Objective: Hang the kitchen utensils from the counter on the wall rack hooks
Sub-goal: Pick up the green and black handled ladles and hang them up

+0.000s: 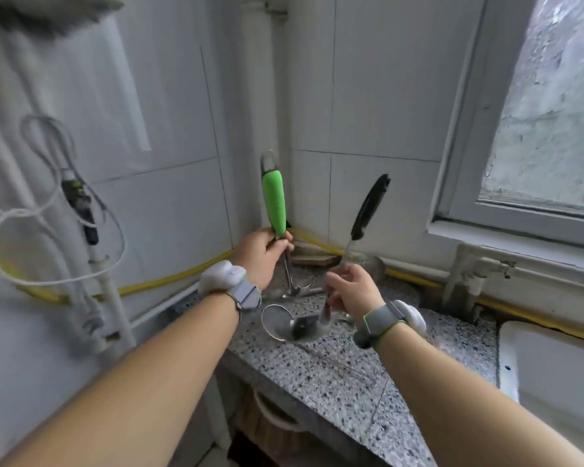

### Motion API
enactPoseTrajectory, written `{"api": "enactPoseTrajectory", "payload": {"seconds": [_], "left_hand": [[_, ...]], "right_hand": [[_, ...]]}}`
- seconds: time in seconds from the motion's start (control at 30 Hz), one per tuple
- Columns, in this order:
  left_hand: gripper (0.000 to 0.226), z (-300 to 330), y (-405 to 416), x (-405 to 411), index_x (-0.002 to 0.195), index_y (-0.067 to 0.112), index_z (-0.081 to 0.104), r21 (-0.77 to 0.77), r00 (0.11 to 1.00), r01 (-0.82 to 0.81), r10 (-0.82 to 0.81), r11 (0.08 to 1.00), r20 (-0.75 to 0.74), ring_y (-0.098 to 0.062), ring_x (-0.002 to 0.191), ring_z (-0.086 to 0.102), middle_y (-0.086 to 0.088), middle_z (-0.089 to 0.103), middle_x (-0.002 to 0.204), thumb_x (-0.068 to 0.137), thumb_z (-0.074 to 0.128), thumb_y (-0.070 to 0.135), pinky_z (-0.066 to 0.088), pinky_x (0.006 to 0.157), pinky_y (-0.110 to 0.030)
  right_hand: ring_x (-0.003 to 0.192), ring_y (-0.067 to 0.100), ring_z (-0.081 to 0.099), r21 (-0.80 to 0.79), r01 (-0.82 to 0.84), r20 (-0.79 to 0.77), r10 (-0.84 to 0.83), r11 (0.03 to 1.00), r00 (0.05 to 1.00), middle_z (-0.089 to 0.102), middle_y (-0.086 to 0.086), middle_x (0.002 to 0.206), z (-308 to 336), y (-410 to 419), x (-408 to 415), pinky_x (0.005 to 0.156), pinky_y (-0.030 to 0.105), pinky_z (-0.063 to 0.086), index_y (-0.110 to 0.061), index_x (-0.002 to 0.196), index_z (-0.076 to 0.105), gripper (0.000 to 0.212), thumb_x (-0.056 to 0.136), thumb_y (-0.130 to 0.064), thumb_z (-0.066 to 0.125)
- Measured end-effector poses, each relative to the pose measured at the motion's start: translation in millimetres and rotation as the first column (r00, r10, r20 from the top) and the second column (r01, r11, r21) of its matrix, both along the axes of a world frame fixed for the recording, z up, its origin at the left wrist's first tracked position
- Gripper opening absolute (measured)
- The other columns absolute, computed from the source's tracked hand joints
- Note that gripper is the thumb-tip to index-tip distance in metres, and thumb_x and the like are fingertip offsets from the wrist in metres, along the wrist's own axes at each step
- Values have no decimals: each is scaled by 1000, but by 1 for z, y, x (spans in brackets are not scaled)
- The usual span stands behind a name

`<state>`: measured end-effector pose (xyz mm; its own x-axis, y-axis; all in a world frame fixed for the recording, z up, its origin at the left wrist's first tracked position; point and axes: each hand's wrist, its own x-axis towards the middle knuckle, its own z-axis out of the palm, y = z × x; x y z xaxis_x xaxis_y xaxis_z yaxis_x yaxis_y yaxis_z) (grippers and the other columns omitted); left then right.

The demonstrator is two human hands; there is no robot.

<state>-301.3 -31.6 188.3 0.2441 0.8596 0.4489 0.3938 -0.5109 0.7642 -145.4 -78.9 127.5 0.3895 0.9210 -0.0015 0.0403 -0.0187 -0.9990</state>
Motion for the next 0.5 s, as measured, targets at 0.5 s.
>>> {"api": "enactPoseTrajectory", "payload": {"seconds": [0.5], "left_hand": [[15, 7, -152, -226, 88, 7, 66, -152, 827, -517, 538, 842, 164, -31, 85, 65, -15, 72, 80, 87, 53, 13, 49, 74, -37]], "right_hand": [[30, 9, 56, -20, -646, 193, 637, 763, 746, 58, 3, 50, 28, -89, -235, 32, 20, 47, -13, 73, 53, 19, 90, -21, 55]]}}
